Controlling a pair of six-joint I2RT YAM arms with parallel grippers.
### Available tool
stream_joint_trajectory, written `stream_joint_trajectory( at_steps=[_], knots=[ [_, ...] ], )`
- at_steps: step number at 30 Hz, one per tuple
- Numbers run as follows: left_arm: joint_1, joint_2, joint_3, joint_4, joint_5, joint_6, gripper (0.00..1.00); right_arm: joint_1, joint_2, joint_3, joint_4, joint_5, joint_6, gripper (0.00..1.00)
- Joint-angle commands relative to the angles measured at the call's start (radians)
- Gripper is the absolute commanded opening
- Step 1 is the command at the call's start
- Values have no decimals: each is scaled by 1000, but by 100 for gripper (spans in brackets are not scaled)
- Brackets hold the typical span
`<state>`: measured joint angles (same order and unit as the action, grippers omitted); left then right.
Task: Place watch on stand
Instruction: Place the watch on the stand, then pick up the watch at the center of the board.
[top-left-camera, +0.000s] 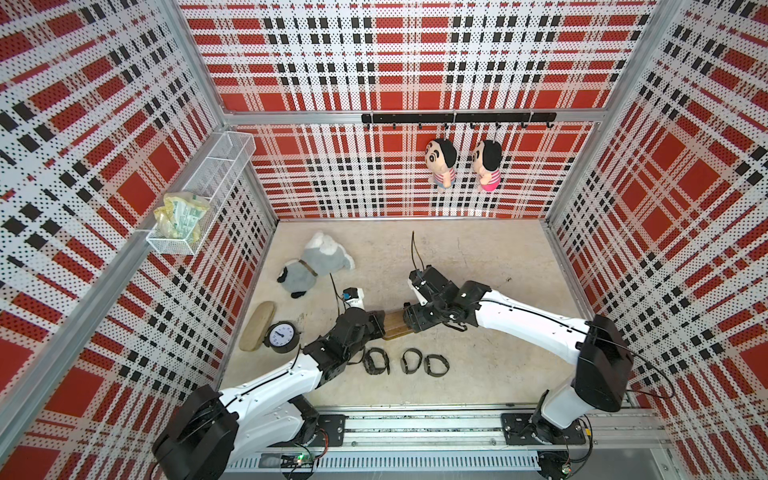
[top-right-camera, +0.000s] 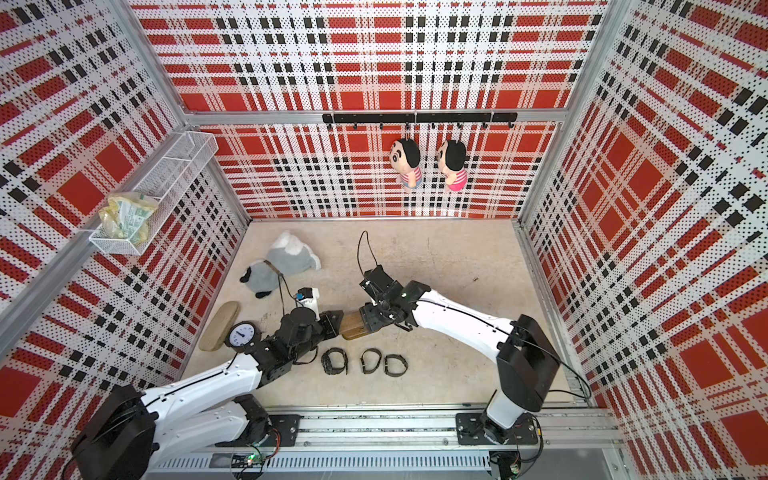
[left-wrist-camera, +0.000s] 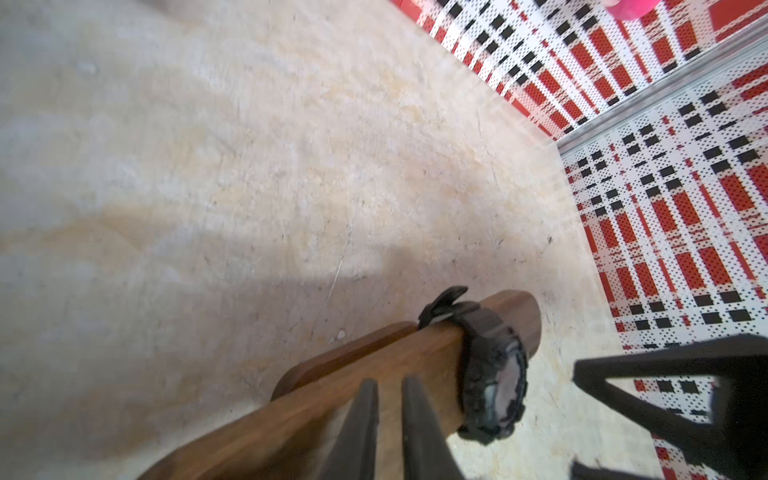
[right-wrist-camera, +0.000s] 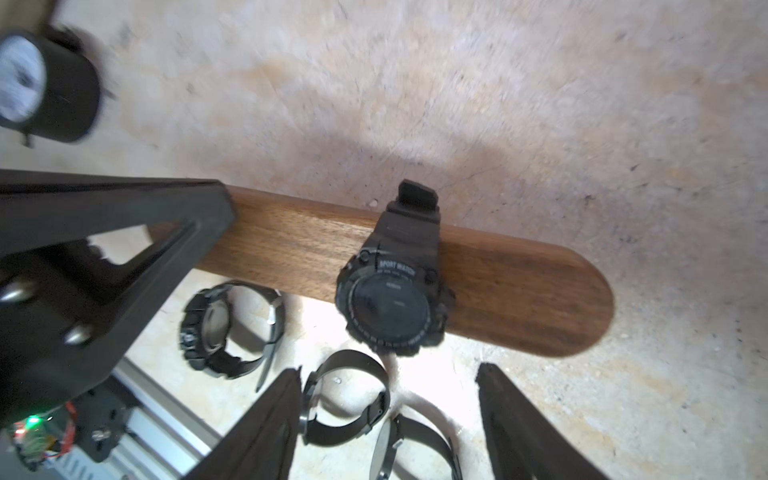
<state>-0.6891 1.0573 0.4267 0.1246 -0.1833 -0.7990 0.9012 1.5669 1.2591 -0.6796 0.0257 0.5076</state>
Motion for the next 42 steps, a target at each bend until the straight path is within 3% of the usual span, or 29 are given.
stream_joint_trajectory(
  at_steps=[1, 4, 6, 13, 17, 19, 25, 40, 41, 42],
  knots=[
    [8, -30, 60, -71, -57, 67, 35, 4, -79, -21, 34, 2, 39, 73],
    [8, -43, 83, -93, -80, 79, 58, 4, -131, -62, 6, 15, 81, 75],
    [8, -48, 102, -111, -84, 87, 68, 2, -181, -117, 17, 21, 106, 75],
    [2, -96, 91, -163, -129, 81, 87, 1, -319, -265, 7, -21, 176, 72],
    [-2, -138, 68, -175, -143, 75, 90, 0, -376, -358, 19, -34, 232, 68],
    [-4, -162, 56, -178, -151, 73, 97, 10, -395, -427, 64, -65, 275, 64],
    [-6, -208, 32, -207, -162, 75, 98, 96, -378, -524, 116, -75, 336, 60],
    [-9, -251, 3, -235, -176, 73, 98, 129, -214, -440, 116, -75, 336, 60],
    [-9, -253, 2, -235, -174, 73, 98, 130, -206, -437, 168, -61, 307, 42],
    [-9, -254, 0, -235, -174, 73, 98, 130, -197, -435, 176, -60, 301, 41]
  ],
)
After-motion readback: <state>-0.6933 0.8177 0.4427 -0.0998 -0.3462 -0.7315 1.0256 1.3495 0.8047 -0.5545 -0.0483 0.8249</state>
